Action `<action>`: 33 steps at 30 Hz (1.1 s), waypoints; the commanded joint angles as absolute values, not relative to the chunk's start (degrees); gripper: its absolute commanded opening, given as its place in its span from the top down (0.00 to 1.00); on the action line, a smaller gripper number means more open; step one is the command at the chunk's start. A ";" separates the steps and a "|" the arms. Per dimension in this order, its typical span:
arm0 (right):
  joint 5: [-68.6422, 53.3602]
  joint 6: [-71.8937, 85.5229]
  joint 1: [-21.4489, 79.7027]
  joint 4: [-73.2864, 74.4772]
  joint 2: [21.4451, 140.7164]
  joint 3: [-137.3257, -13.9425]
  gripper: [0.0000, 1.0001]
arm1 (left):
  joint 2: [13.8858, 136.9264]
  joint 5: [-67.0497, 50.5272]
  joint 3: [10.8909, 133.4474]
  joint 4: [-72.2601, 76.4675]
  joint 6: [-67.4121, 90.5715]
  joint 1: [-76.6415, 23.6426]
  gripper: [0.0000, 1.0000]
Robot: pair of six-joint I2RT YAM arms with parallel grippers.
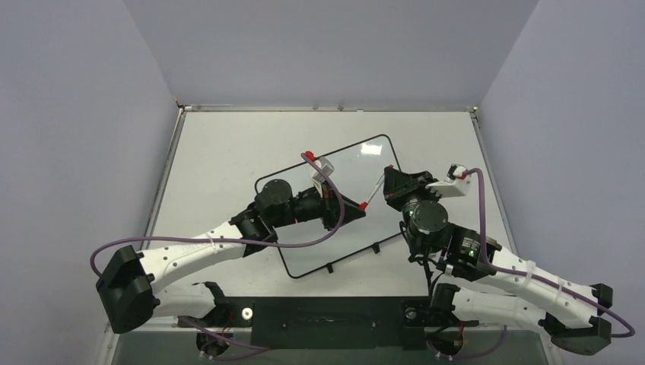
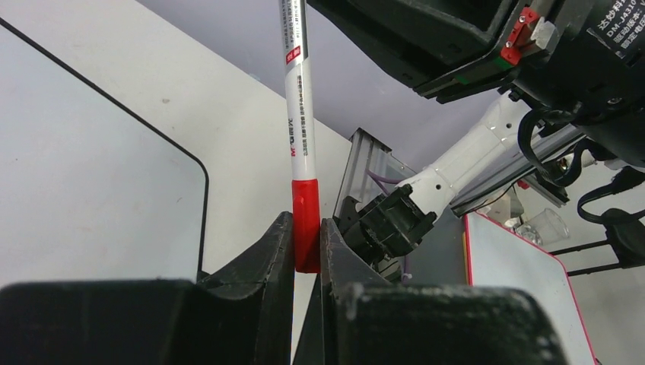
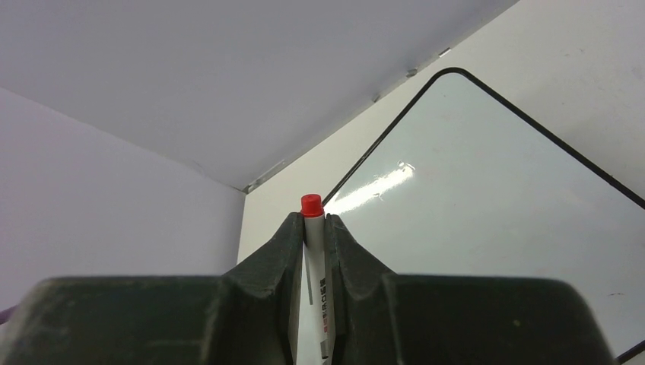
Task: Write a sentence on the whiteboard
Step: Open the pen cap.
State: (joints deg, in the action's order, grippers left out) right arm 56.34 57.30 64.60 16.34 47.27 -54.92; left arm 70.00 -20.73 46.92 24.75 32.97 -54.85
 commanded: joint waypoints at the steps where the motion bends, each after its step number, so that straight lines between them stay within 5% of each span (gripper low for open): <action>1: 47.77 52.98 65.50 12.78 44.42 -51.53 0.97 | 67.21 -18.30 48.10 27.89 30.27 -55.29 1.00; 2: 45.71 51.32 65.44 12.56 43.87 -51.16 0.86 | 66.83 -18.20 48.13 27.22 29.73 -55.33 1.00; 3: 44.74 50.67 65.38 12.39 42.65 -50.36 0.60 | 66.15 -17.95 48.44 25.63 28.50 -55.31 1.00; 5: 41.80 48.85 65.35 11.56 40.22 -48.68 0.33 | 65.11 -18.01 48.81 23.35 26.61 -55.29 1.00; 7: 37.43 46.83 65.17 10.38 37.67 -47.03 0.24 | 64.11 -18.29 49.30 21.05 25.00 -55.28 1.00; 21: 9.74 33.73 64.49 9.05 32.96 -48.69 0.30 | 60.93 -31.60 57.09 3.74 14.79 -55.20 1.00; 33: -2.58 29.48 63.43 8.96 36.05 -50.56 0.48 | 58.92 -34.94 59.14 -5.09 11.42 -55.20 1.00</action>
State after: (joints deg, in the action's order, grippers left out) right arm 3.57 31.90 64.05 11.14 34.52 -47.94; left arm 60.71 -32.62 56.10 -1.58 13.80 -55.16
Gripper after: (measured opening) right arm 0.545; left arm 0.089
